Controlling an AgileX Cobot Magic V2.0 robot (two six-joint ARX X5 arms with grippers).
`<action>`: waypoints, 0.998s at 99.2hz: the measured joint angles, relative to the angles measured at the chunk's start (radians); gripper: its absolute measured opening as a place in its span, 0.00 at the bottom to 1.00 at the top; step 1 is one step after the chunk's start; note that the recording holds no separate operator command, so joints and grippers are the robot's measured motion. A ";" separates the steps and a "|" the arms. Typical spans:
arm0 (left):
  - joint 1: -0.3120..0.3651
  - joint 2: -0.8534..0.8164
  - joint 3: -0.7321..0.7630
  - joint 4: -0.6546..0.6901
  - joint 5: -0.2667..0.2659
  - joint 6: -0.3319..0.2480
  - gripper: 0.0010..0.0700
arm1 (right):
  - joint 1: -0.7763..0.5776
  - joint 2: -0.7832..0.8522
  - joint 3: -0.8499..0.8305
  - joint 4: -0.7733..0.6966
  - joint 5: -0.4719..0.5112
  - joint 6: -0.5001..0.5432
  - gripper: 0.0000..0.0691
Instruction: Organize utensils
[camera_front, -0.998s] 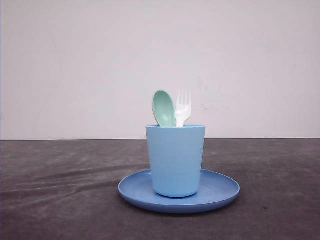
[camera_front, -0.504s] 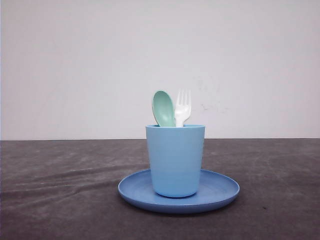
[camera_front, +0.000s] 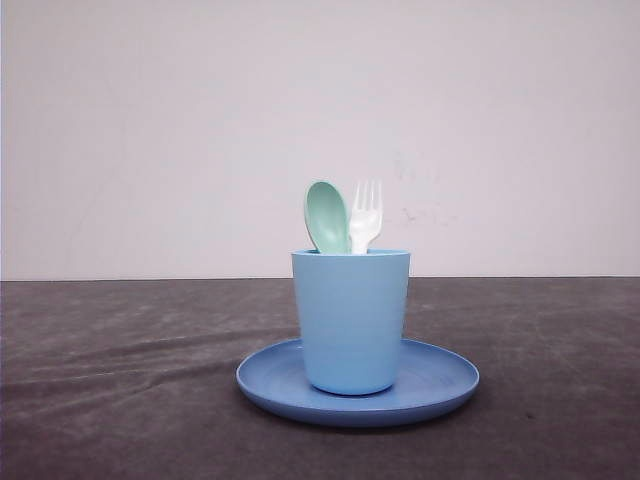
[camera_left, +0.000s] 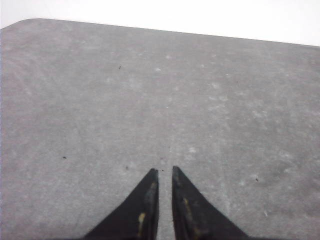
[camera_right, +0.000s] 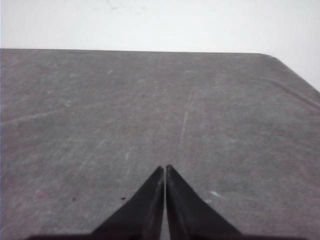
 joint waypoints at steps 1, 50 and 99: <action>0.000 0.000 0.000 0.000 0.000 0.000 0.02 | 0.000 -0.003 -0.002 0.000 -0.001 0.000 0.01; 0.000 0.000 0.000 0.000 0.000 0.000 0.02 | 0.000 -0.036 -0.011 -0.038 -0.002 -0.001 0.01; 0.000 0.000 0.000 0.000 0.000 0.000 0.02 | 0.000 -0.036 -0.011 -0.038 -0.002 0.000 0.01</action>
